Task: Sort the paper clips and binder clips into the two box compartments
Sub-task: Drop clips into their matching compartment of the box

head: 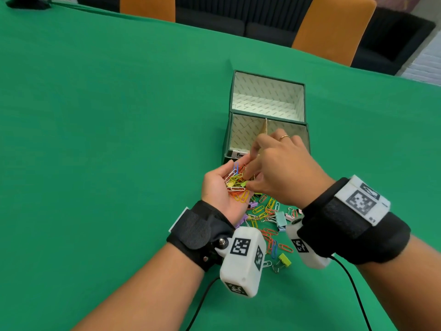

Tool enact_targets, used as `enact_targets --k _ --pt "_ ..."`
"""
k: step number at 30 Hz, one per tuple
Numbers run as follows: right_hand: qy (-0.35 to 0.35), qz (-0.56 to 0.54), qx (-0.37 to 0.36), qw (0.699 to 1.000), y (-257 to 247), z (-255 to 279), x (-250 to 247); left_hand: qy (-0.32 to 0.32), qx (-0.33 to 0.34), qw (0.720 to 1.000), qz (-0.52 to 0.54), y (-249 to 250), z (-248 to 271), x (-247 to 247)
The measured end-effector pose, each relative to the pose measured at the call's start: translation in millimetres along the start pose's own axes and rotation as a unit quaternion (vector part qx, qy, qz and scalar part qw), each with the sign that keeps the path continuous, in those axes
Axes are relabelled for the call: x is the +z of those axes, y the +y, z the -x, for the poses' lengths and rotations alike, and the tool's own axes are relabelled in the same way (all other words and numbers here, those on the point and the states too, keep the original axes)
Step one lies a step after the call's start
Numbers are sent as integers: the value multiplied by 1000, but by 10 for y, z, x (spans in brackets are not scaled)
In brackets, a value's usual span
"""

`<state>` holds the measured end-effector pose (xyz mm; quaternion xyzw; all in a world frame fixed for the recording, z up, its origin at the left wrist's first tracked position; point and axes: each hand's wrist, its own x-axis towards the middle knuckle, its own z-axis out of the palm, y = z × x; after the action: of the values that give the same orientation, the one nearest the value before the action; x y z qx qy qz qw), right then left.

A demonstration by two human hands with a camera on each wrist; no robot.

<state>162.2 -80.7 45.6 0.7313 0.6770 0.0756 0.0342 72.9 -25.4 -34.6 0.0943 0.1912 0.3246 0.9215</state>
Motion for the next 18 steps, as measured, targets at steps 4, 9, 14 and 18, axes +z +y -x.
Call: enact_targets --k 4,9,14,18 --pt "15 0 -46 999 0 1 55 10 -5 1000 -5 -7 -7 -3" --pt "6 -21 -61 998 38 -12 70 30 -5 1000 -1 -18 -6 16" --pt "14 -110 -34 993 84 -14 99 26 -11 1000 1 1 -10 15" --pt "32 -190 11 981 90 -14 86 21 -13 1000 4 -7 15 34"
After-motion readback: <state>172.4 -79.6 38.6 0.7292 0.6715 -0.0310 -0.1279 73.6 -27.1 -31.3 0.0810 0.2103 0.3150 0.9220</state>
